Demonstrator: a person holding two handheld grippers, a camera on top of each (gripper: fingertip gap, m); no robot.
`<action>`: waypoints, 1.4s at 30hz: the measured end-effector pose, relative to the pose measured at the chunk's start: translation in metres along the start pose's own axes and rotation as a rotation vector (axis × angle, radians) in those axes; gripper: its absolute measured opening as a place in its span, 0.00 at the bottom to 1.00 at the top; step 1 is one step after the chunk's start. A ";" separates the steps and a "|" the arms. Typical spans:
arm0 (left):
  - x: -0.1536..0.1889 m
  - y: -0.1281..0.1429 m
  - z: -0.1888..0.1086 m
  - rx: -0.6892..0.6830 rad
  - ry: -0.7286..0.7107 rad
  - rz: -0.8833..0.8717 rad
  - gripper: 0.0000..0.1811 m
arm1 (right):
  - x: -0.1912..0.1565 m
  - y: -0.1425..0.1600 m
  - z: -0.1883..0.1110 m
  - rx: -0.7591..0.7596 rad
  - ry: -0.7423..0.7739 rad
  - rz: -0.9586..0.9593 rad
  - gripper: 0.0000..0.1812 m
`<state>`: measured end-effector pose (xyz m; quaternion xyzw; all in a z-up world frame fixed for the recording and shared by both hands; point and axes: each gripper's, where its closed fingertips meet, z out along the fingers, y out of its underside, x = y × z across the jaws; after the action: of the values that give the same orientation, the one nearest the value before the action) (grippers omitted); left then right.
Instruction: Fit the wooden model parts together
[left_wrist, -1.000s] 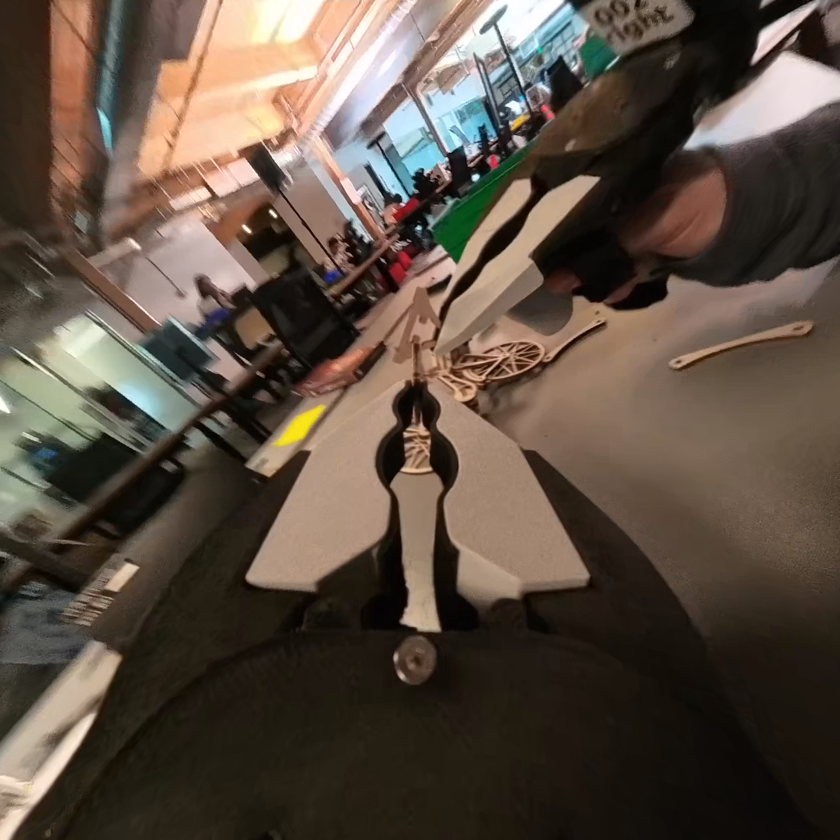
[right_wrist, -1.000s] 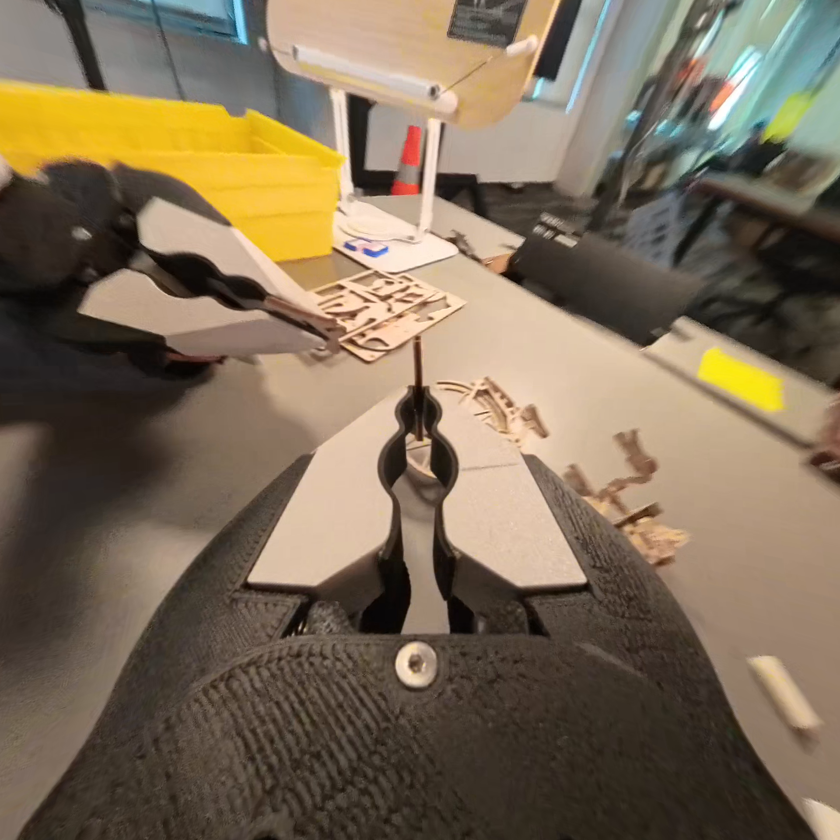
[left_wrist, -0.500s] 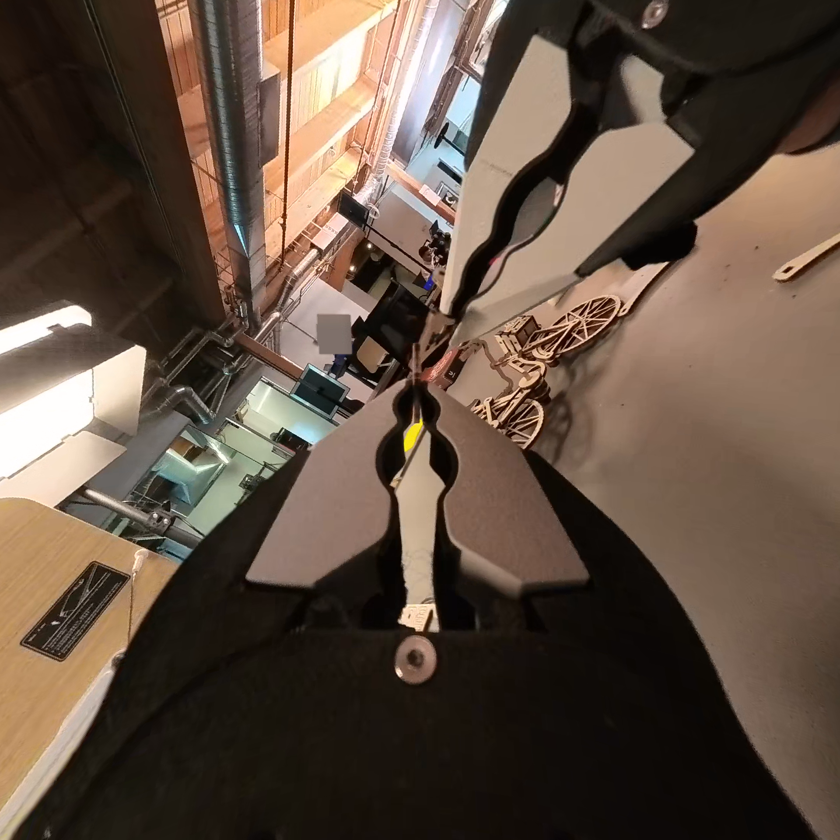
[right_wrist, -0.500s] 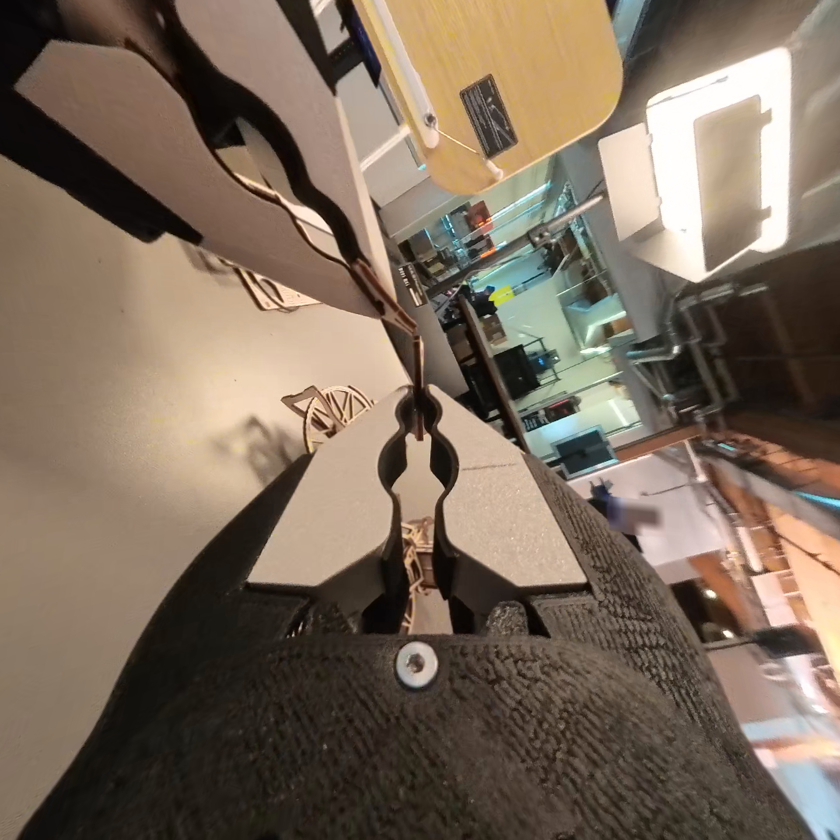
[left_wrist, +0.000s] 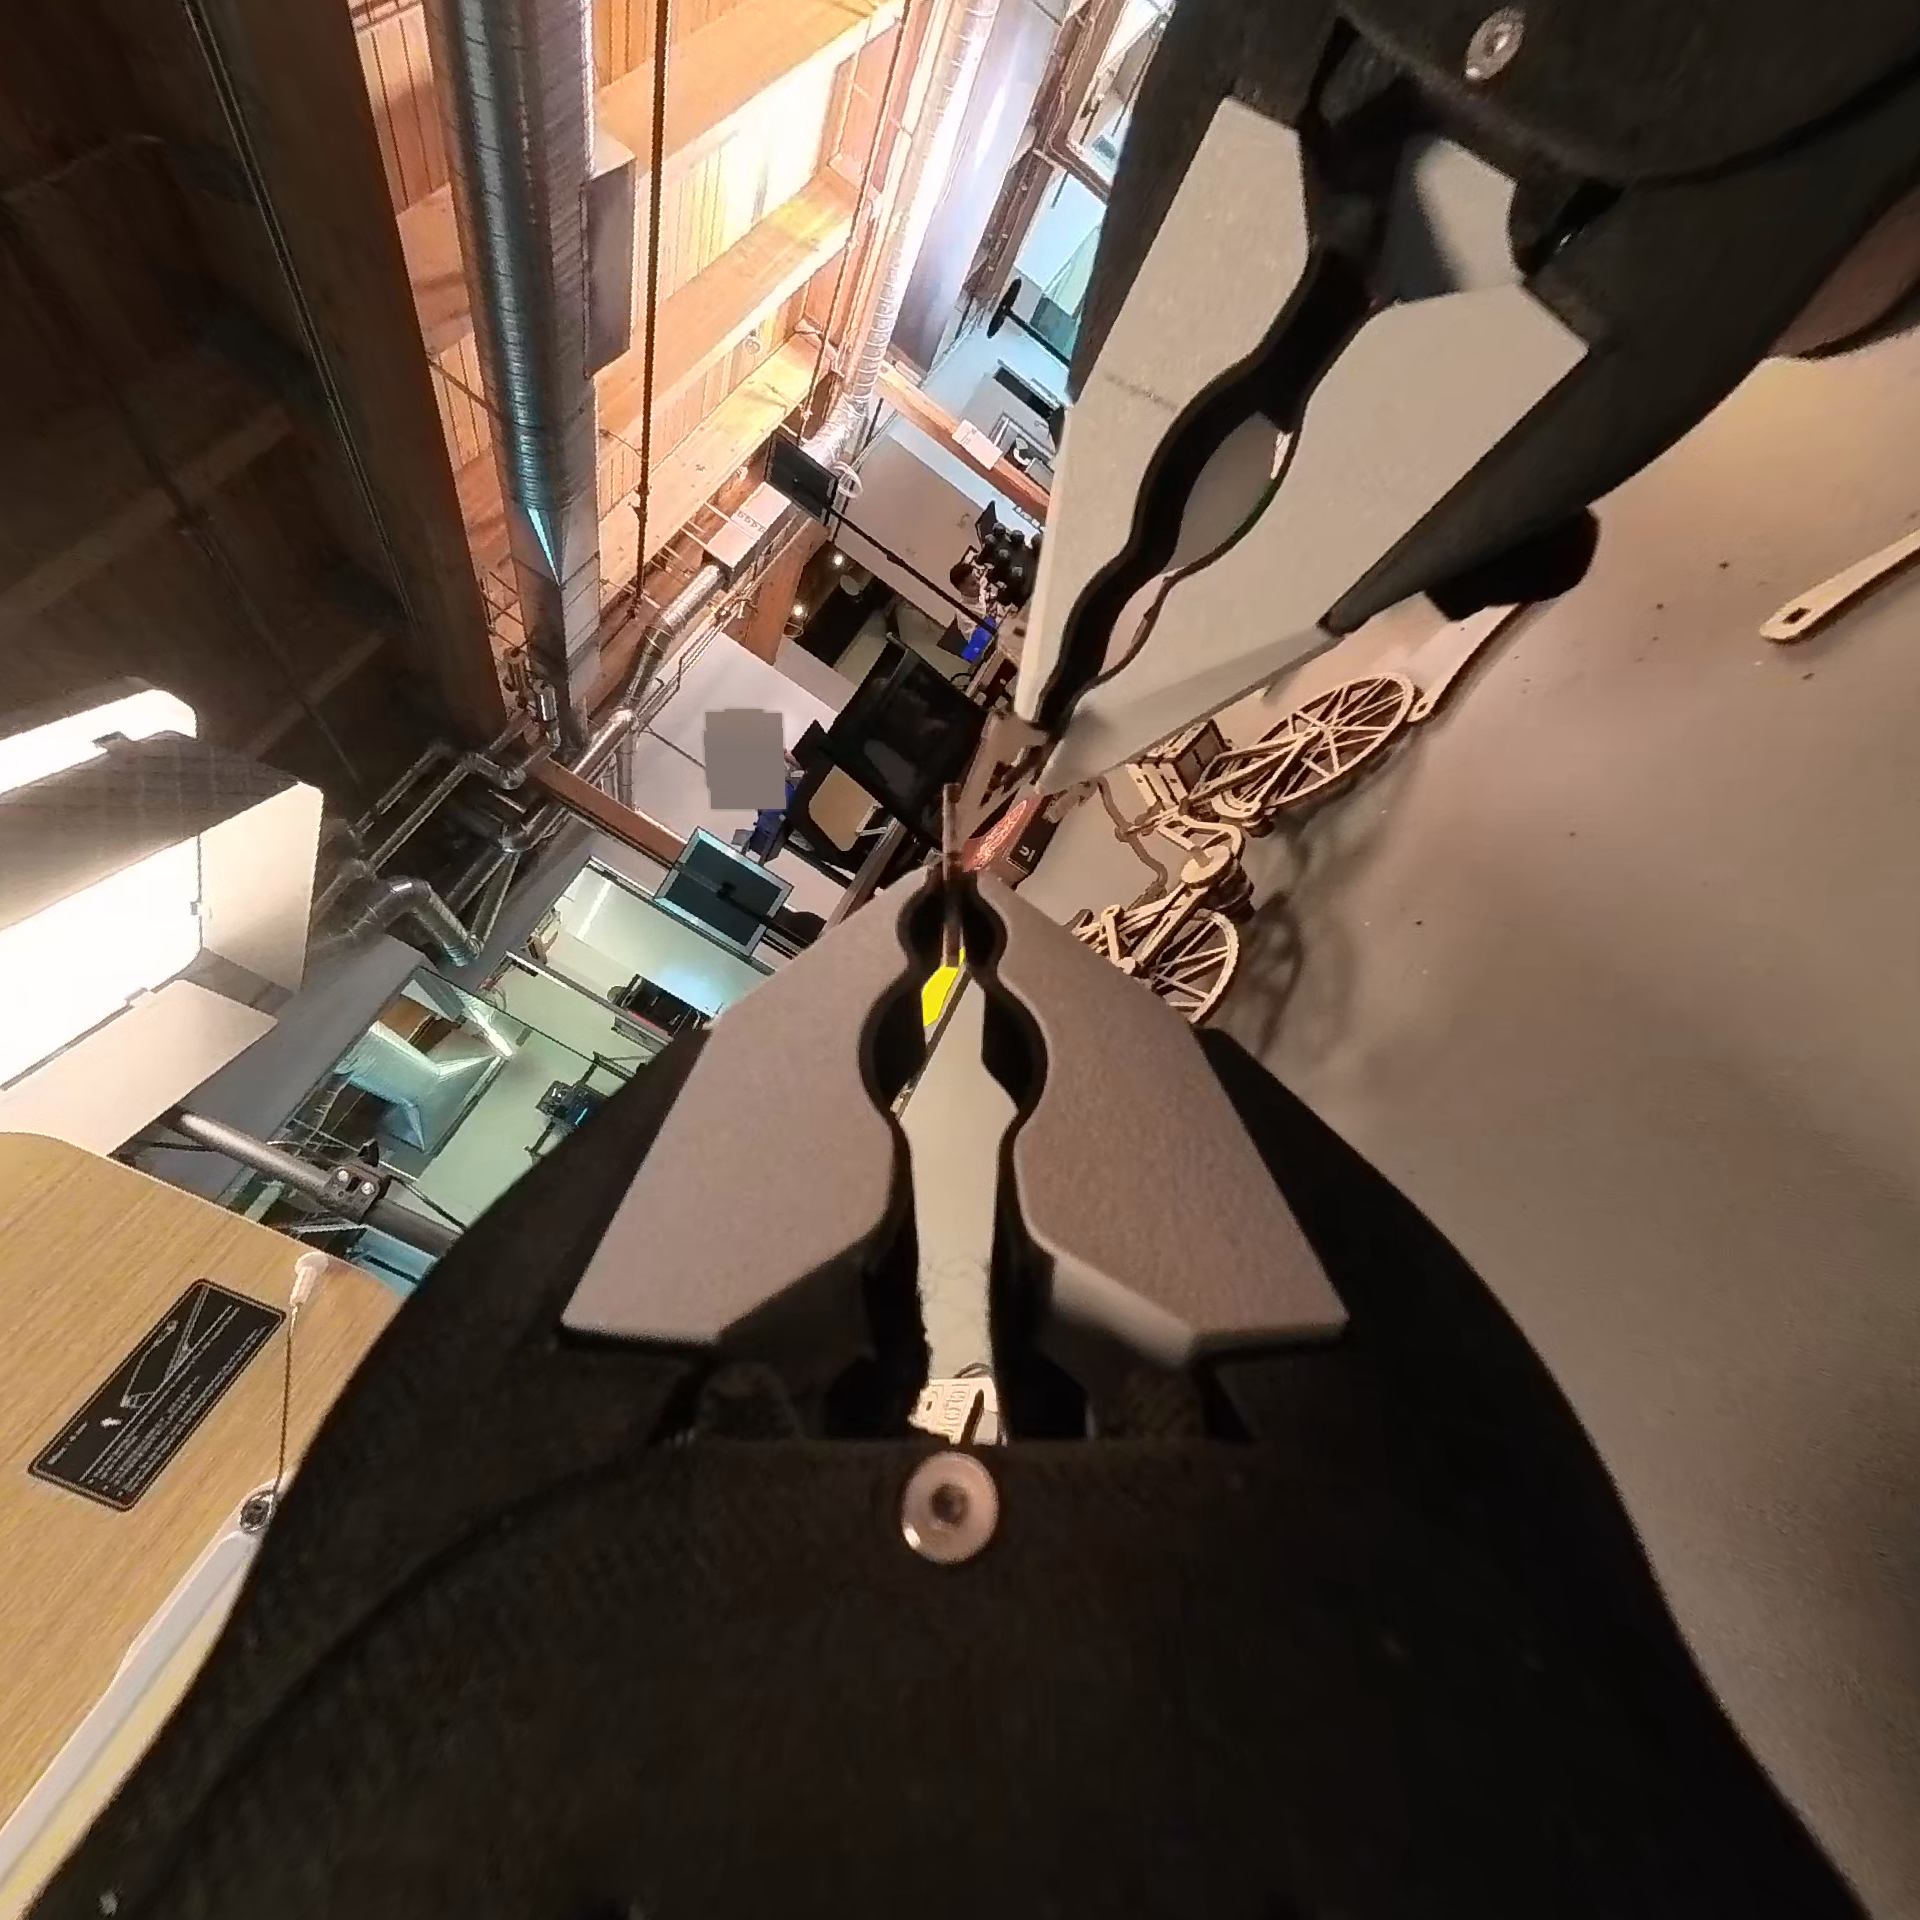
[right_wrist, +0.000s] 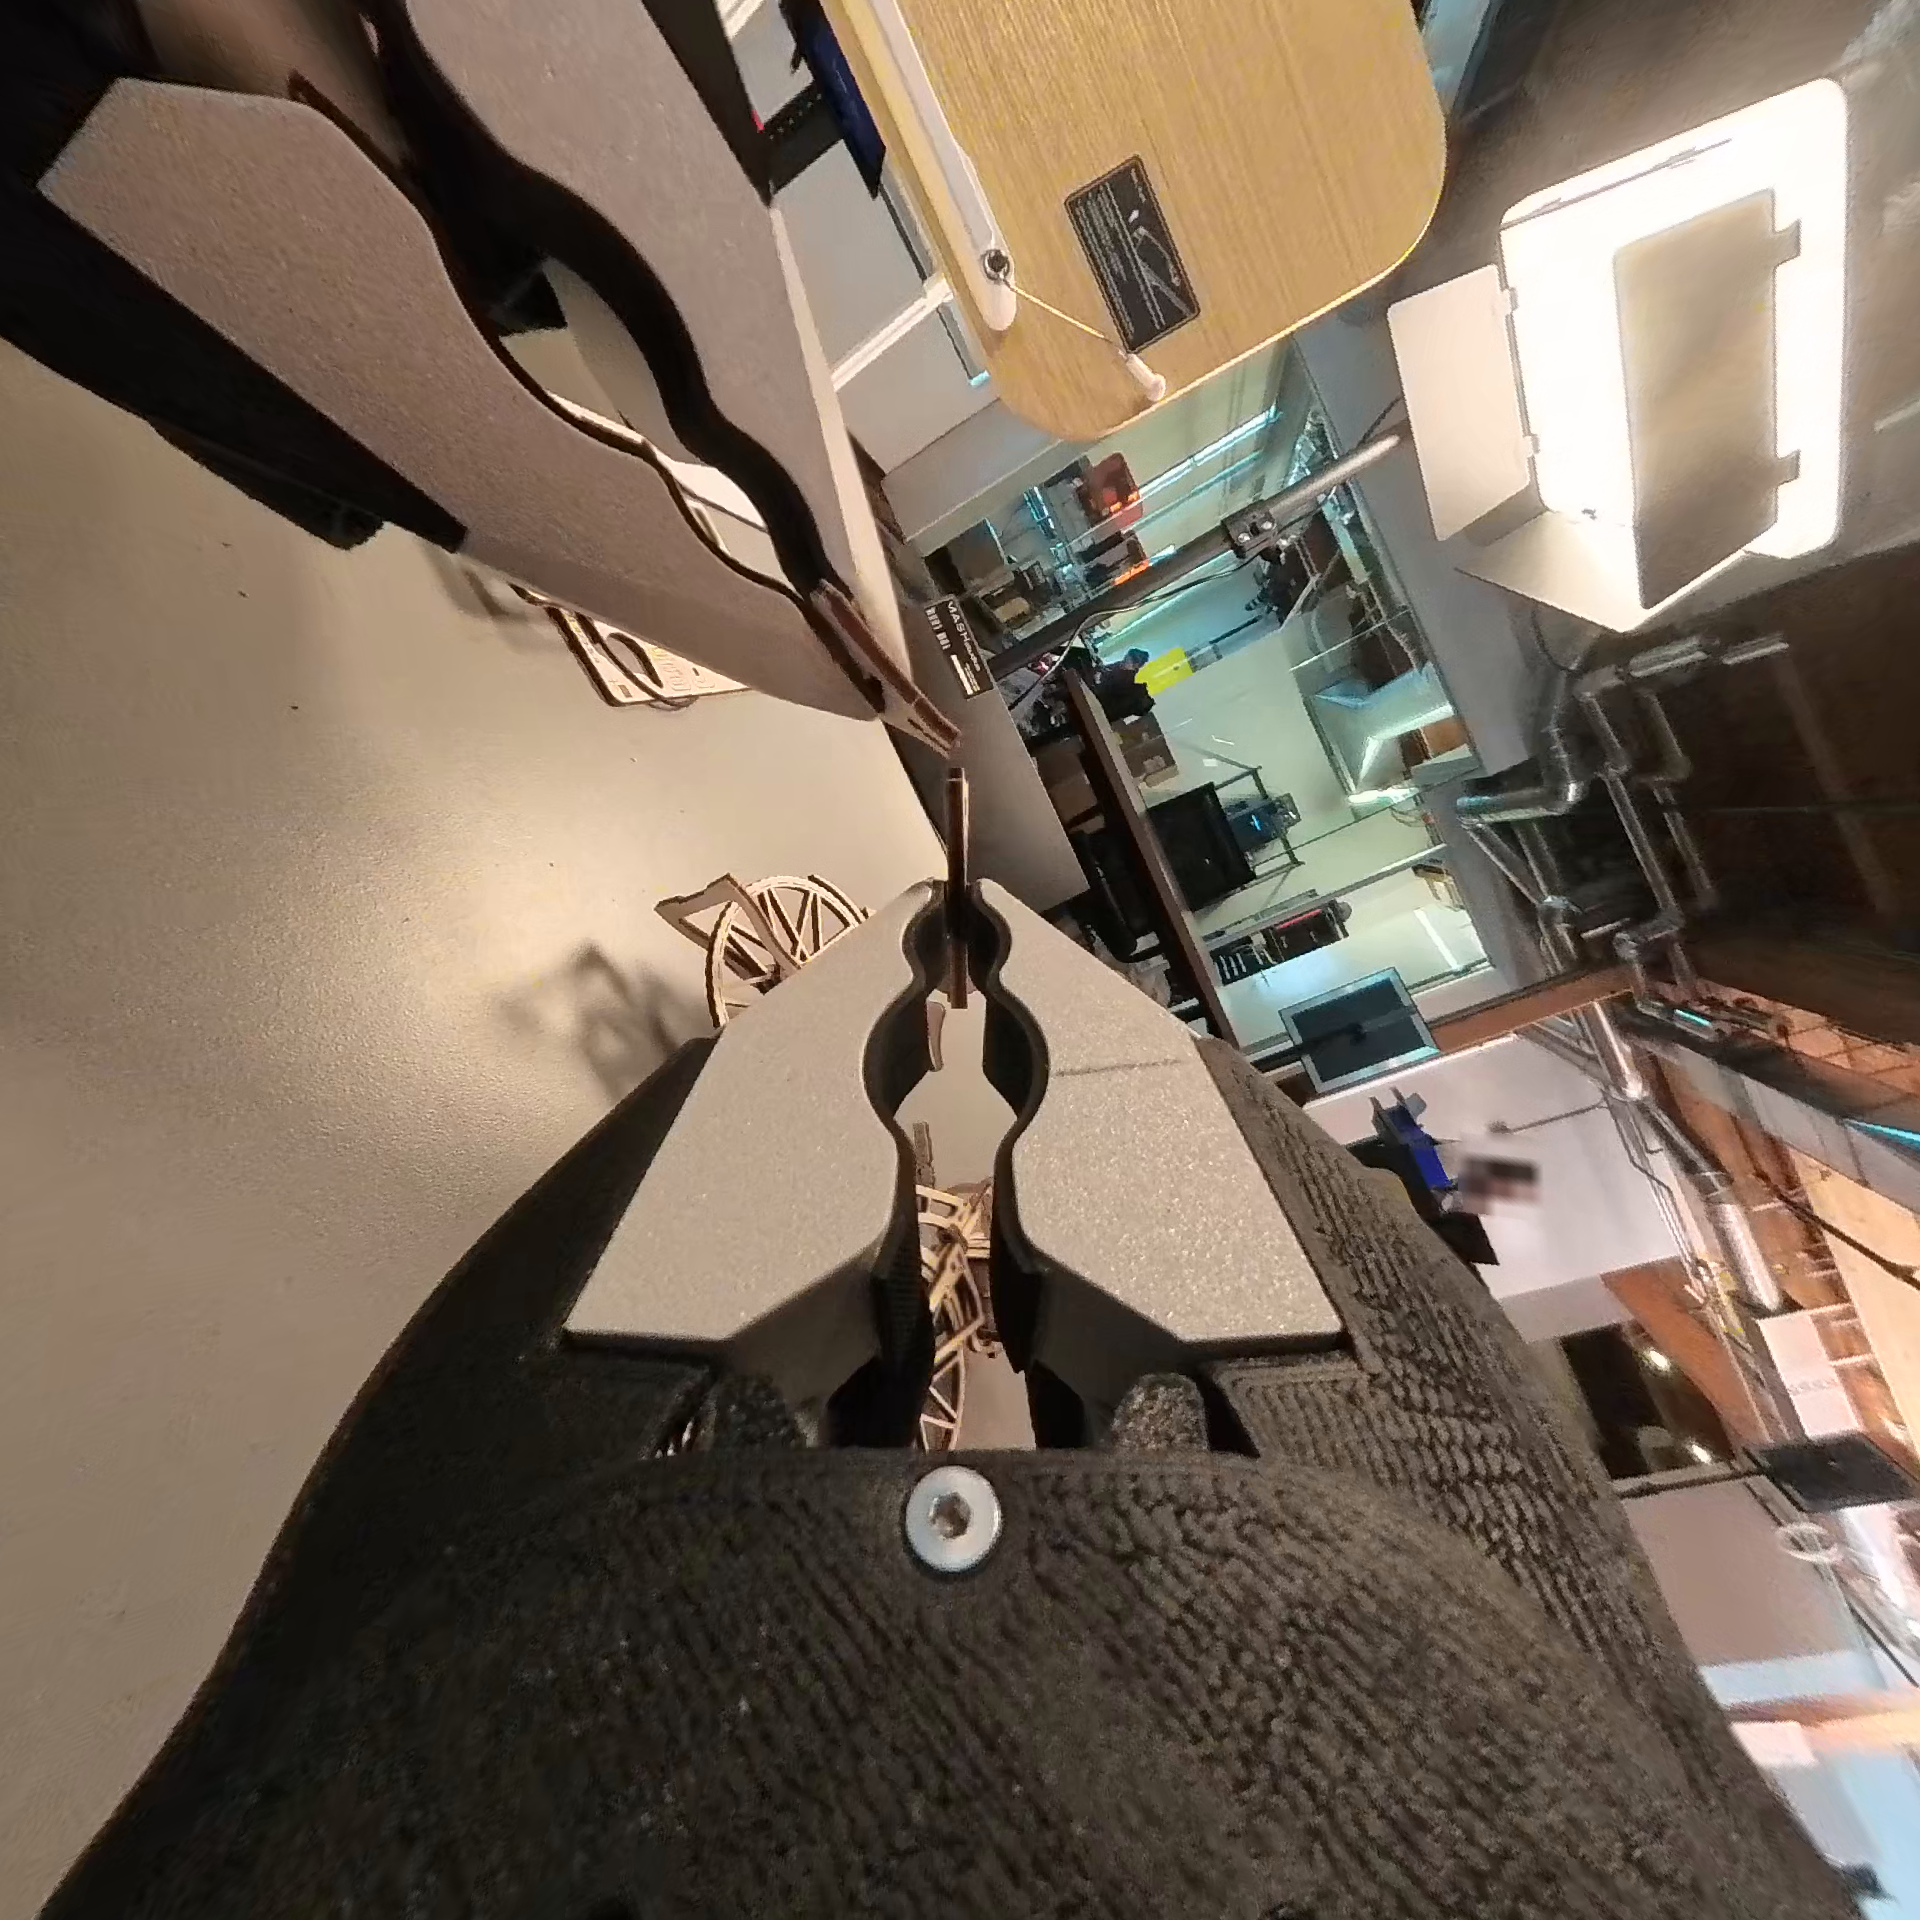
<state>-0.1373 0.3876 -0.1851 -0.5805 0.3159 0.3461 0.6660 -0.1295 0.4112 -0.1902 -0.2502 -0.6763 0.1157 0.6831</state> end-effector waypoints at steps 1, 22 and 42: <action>0.000 0.000 0.000 -0.001 0.001 -0.002 0.01 | 0.000 0.000 0.000 -0.001 -0.002 0.001 0.00; 0.004 0.003 0.000 -0.009 0.021 -0.023 0.01 | -0.006 -0.002 0.000 0.012 -0.023 -0.037 0.00; 0.005 0.003 0.001 -0.009 0.027 -0.022 0.01 | -0.007 -0.003 -0.001 0.024 -0.023 -0.053 0.00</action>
<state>-0.1372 0.3889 -0.1911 -0.5914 0.3167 0.3322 0.6630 -0.1291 0.4050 -0.1944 -0.2226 -0.6891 0.1089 0.6810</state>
